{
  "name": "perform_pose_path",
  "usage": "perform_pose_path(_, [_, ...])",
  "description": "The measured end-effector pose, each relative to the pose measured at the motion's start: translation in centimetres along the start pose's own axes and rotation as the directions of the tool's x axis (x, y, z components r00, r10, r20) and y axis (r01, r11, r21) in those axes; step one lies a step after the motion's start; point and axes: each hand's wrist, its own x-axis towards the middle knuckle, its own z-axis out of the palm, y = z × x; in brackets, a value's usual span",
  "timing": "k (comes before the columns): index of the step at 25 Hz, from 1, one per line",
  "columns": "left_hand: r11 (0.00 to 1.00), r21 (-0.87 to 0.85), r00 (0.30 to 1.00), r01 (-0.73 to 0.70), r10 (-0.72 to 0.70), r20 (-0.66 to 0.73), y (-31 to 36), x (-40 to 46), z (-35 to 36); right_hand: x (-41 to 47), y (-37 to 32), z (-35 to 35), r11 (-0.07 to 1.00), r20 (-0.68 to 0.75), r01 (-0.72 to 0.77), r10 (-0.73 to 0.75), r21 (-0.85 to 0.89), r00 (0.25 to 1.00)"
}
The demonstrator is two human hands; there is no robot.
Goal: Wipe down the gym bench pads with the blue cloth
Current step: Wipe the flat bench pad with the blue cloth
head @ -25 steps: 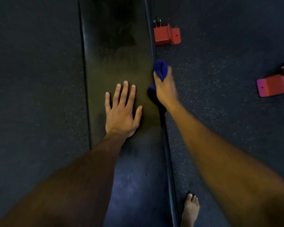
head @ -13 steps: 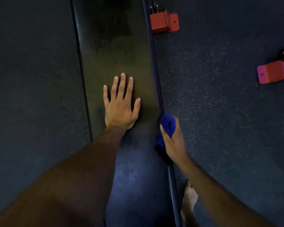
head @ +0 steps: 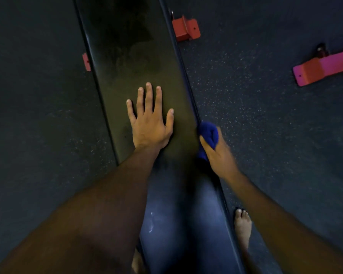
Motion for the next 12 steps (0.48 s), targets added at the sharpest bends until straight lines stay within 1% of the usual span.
perform_pose_path(1, [1.0, -0.014, 1.0, 0.003, -0.003, 0.01, 0.1, 0.0, -0.1, -2.7, 0.6, -0.4, 0.998, 0.005, -0.023, 0.023, -0.057, 1.0])
perform_pose_path(3, [0.999, -0.049, 0.999, -0.017, 0.019, 0.038, 0.1, -0.1, -0.2, -5.0, 0.8, -0.2, 0.989, -0.048, -0.069, 0.064, -0.128, 0.997])
perform_pose_path(5, [0.998, -0.055, 0.999, -0.021, 0.023, 0.034, 0.1, -0.3, -0.2, -1.7, -1.1, 0.7, 0.984, -0.109, -0.097, 0.081, -0.146, 0.991])
perform_pose_path(6, [0.999, -0.044, 0.999, -0.019, 0.021, 0.029, 0.0, -0.1, 0.0, 1.2, -2.5, 1.5, 0.982, -0.142, -0.087, 0.063, -0.168, 0.988])
perform_pose_path(7, [0.999, -0.041, 0.999, -0.012, 0.014, 0.037, -0.1, 0.2, 0.2, 4.2, -4.2, 2.2, 0.972, -0.166, -0.068, 0.03, -0.226, 0.986])
perform_pose_path(8, [0.999, -0.047, 0.999, -0.008, 0.01, 0.042, -0.1, 0.3, 0.2, 6.5, -5.7, 3.0, 0.948, -0.201, -0.063, -0.001, -0.311, 0.98])
perform_pose_path(9, [0.998, -0.054, 0.999, -0.018, 0.02, 0.04, -0.1, 0.2, 0.2, 7.9, -7.0, 3.6, 0.917, -0.267, -0.086, -0.023, -0.389, 0.963])
perform_pose_path(10, [0.997, -0.062, 0.998, -0.036, 0.038, 0.04, -0.1, 0.2, 0.1, 8.6, -7.9, 4.2, 0.888, -0.346, -0.103, -0.066, -0.448, 0.936])
perform_pose_path(11, [0.997, -0.072, 0.998, -0.042, 0.046, 0.044, -0.2, 0.3, -0.1, 8.4, -8.5, 4.8, 0.877, -0.397, -0.103, -0.106, -0.469, 0.912])
perform_pose_path(12, [0.996, -0.079, 0.997, -0.036, 0.041, 0.06, -0.1, 0.5, -0.4, 8.0, -8.6, 5.1, 0.879, -0.419, -0.089, -0.132, -0.468, 0.898])
